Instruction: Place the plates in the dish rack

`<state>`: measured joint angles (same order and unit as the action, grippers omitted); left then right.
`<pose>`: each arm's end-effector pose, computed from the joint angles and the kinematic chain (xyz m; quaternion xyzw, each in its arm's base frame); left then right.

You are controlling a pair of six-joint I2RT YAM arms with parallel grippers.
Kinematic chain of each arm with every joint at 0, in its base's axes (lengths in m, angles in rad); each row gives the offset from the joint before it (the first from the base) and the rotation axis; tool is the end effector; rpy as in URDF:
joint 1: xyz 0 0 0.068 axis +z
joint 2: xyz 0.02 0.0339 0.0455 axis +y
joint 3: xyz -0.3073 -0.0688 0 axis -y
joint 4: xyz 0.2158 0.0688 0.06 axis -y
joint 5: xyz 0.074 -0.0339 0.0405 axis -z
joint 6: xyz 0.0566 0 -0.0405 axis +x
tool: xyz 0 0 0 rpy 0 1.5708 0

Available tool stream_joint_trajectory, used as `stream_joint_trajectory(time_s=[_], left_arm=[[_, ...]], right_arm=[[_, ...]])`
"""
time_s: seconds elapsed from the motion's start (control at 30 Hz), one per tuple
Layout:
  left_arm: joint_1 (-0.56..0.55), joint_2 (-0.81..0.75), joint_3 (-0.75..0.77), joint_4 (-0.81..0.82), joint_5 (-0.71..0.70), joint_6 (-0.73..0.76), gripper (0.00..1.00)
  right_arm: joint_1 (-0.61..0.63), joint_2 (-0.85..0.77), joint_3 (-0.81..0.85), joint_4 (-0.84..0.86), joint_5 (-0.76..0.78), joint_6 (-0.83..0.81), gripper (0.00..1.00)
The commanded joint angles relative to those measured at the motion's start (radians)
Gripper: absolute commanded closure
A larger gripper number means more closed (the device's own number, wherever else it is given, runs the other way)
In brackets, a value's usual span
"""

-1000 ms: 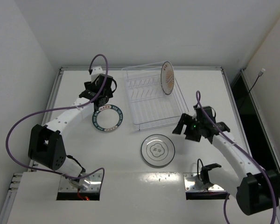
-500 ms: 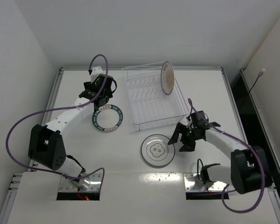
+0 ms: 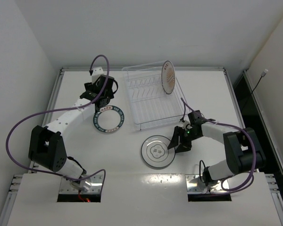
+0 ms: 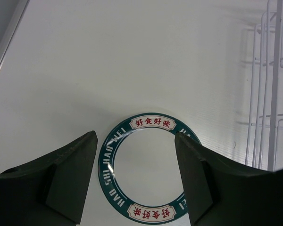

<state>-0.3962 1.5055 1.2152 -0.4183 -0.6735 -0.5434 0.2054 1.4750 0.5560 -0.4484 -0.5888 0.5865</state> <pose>0.3030 -0.0885 0.3389 -0.2008 0.8450 0.0891 0.4876 0.1832 0.0703 0.1657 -0.1514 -0.9404 -0.3038 0.0217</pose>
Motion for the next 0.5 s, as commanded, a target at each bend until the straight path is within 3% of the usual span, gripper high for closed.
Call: stream_joint_trajectory(time_s=[0.0,0.27,0.4,0.47], left_arm=[[0.0,-0.021,0.029,0.012,-0.015,-0.01,0.36],[0.0,-0.021,0.029,0.003,-0.015,-0.01,0.36],[0.0,-0.021,0.029,0.003,-0.015,-0.01,0.36],[0.0,-0.021,0.029,0.003,-0.024,-0.01,0.36]], right_arm=[[0.005,0.033,0.032,0.039,-0.055,-0.037,0.56],[0.005,0.033,0.041,0.028,-0.055,-0.056,0.88],[0.015,0.042,0.05,0.019,-0.036,-0.076,0.92],[0.015,0.032,0.05,-0.013,-0.016,-0.076,0.81]])
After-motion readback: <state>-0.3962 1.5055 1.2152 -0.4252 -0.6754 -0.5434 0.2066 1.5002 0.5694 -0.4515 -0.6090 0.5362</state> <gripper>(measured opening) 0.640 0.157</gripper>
